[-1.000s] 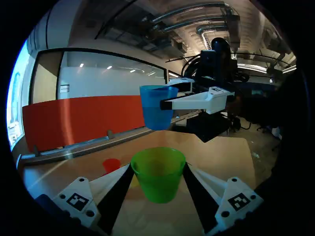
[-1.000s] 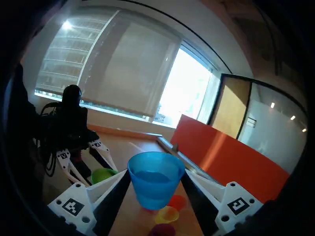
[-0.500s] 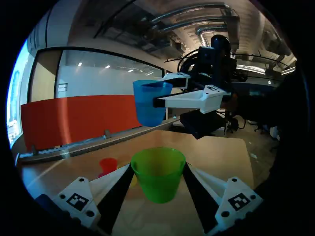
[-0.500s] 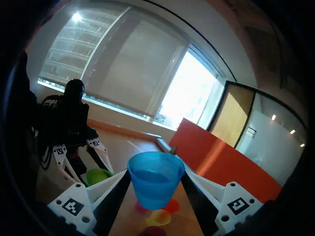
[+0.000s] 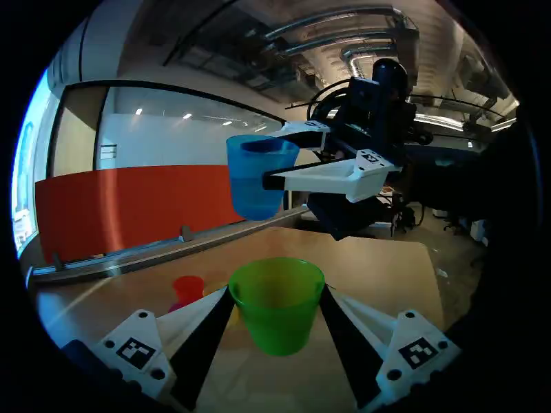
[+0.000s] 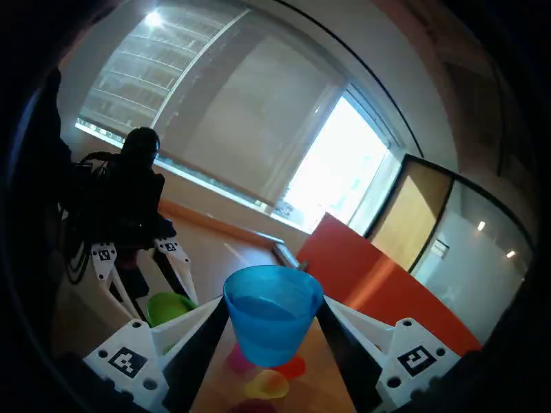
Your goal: Pour water
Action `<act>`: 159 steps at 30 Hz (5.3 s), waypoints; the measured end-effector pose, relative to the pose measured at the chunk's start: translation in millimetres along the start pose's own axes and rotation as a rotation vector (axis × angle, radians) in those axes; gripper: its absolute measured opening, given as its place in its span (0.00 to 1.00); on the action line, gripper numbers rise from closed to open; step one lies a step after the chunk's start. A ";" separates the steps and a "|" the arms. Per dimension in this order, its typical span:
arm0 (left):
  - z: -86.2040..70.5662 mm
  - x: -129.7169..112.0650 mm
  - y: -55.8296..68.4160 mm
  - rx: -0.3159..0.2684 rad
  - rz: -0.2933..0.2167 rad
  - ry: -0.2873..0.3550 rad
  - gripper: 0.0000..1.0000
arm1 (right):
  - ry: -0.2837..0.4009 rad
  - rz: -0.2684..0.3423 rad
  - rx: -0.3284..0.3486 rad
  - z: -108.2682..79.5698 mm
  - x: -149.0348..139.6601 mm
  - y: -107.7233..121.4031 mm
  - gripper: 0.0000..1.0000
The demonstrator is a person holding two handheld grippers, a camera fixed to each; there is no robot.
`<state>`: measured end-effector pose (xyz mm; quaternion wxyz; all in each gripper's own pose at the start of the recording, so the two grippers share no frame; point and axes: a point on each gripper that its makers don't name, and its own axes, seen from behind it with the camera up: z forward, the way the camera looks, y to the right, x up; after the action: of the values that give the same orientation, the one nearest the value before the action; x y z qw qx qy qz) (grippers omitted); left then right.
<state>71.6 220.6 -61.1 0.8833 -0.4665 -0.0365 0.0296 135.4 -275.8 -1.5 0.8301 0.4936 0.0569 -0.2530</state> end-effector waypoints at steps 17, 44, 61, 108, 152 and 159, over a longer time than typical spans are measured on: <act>2.4 -2.4 -3.0 0.002 0.006 -0.004 0.86 | -0.023 -0.094 0.011 9.0 -9.3 1.7 0.90; 5.7 1.4 -0.4 -0.003 0.012 0.006 0.86 | -0.039 -0.257 0.027 12.3 -3.9 0.3 0.90; 8.0 5.0 0.9 -0.007 0.012 0.012 0.86 | -0.049 -0.356 0.026 10.7 -0.1 1.8 0.91; 9.9 4.2 5.2 -0.017 0.022 0.007 0.86 | -0.082 -0.556 0.036 12.1 1.9 -0.7 0.91; 8.6 11.6 7.5 -0.015 0.025 0.020 0.86 | -0.080 -0.624 0.028 9.8 5.7 5.4 0.91; 8.5 11.4 7.5 -0.017 0.026 0.020 0.86 | -0.078 -0.638 0.026 11.7 6.9 6.7 0.91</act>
<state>82.0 232.7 -62.1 0.8791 -0.4747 -0.0219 0.0359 142.8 -285.6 7.3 0.7041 0.4513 0.1737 -0.5200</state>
